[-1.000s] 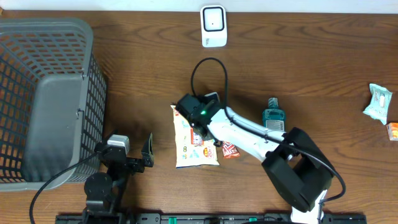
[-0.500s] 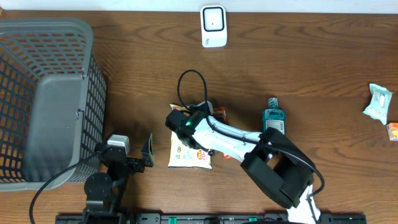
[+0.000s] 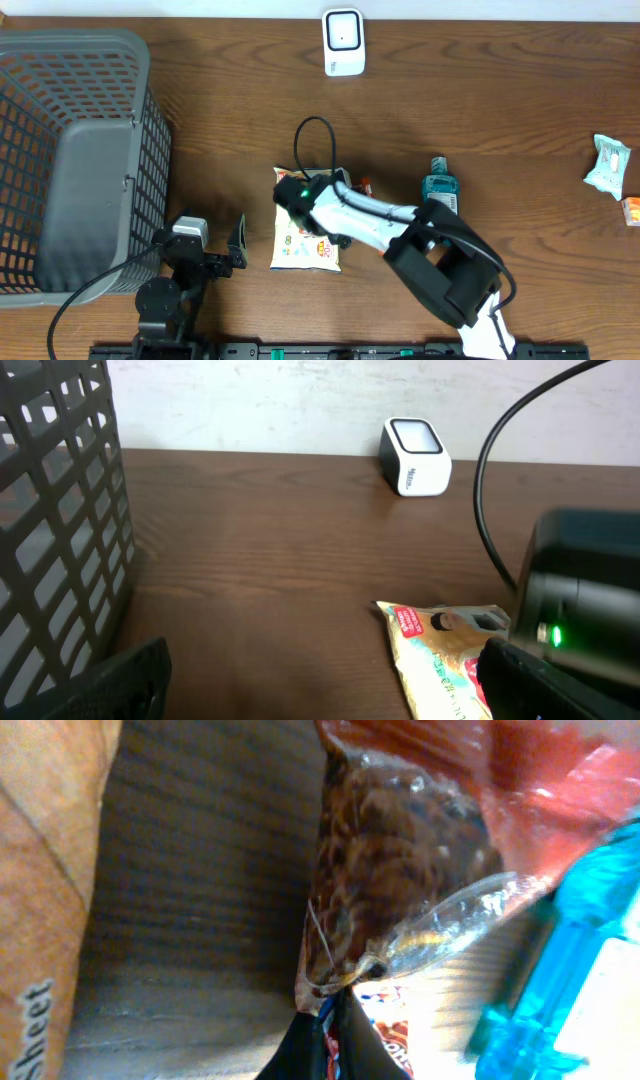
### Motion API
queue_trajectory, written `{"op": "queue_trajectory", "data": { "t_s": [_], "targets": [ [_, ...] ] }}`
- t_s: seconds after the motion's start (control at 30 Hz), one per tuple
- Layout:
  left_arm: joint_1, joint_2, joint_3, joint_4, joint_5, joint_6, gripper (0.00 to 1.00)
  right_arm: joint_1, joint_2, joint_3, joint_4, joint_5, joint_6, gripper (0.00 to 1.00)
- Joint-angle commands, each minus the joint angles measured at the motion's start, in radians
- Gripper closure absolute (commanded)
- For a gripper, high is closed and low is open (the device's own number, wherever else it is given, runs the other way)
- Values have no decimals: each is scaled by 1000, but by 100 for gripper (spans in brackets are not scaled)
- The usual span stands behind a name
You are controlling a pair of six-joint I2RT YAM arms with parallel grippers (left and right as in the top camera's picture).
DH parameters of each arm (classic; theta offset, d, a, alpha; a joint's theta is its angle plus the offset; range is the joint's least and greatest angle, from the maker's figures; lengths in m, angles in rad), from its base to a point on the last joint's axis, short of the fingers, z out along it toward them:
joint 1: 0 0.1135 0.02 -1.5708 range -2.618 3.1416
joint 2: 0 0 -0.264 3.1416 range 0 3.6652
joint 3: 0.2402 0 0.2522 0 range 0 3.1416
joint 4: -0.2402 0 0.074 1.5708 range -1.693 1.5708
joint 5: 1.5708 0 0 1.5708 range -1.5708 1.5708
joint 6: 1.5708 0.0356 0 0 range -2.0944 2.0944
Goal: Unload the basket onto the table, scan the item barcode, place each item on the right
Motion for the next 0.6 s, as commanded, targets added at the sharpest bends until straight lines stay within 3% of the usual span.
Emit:
{"op": "queue_trajectory", "data": {
  "t_s": [0.0,0.3,0.57],
  "targets": [
    [4,-5,-16,-24,-2,13,2,-38,6,16,-8,-381,-104,99],
    [4,-5,-16,-24,-2,13,2,-247,-248,66,-23,-787,-356,99],
    [4,-5,-16,-24,-2,13,2,-438,-254,32,37,-1343,-574,99]
  ]
}}
